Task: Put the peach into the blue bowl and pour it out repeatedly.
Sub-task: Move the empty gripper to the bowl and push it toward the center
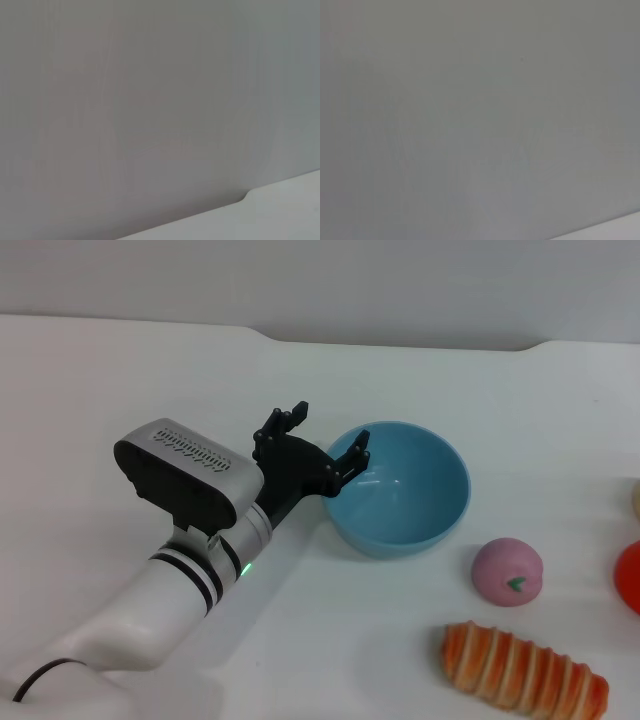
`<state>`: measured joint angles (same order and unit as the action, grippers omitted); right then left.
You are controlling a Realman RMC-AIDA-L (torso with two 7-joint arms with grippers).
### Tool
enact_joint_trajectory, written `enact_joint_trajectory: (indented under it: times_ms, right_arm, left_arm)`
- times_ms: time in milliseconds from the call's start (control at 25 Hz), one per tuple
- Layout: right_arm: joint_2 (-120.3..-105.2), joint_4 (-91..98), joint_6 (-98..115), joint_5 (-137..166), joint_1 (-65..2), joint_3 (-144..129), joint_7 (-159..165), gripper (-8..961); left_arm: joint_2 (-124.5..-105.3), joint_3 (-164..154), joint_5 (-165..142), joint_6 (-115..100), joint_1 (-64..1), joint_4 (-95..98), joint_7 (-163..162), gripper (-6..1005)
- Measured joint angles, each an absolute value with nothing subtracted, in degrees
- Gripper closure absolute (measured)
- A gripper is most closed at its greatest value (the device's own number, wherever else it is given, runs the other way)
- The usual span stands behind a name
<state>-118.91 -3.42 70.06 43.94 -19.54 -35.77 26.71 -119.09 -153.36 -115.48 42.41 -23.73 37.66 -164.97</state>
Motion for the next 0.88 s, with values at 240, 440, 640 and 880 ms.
enact_joint_trajectory:
  times_ms: [240, 440, 640, 880]
  right_arm:
    - [-118.96, -3.44, 70.05, 43.94, -19.25, -35.77, 26.86, 201]
    - [-119.07, -3.56, 70.38, 43.94, -19.33, -35.77, 26.99, 201]
    - [-119.09, -3.79, 70.43, 43.94, -19.46, -35.77, 27.01, 202]
    - [-119.10, -3.84, 70.47, 43.94, -19.48, -35.77, 27.05, 202]
  left_arm:
    - [-119.09, -153.36, -115.48, 42.45, -23.62, 37.55, -164.97, 171]
    - [-119.09, -153.36, -115.49, 42.69, -23.50, 37.52, -164.97, 171]
    - [-118.96, -153.35, -115.49, 42.98, -23.46, 37.72, -164.97, 172]
    - [-118.00, -150.51, -115.77, 41.82, -22.57, 43.10, -164.97, 172]
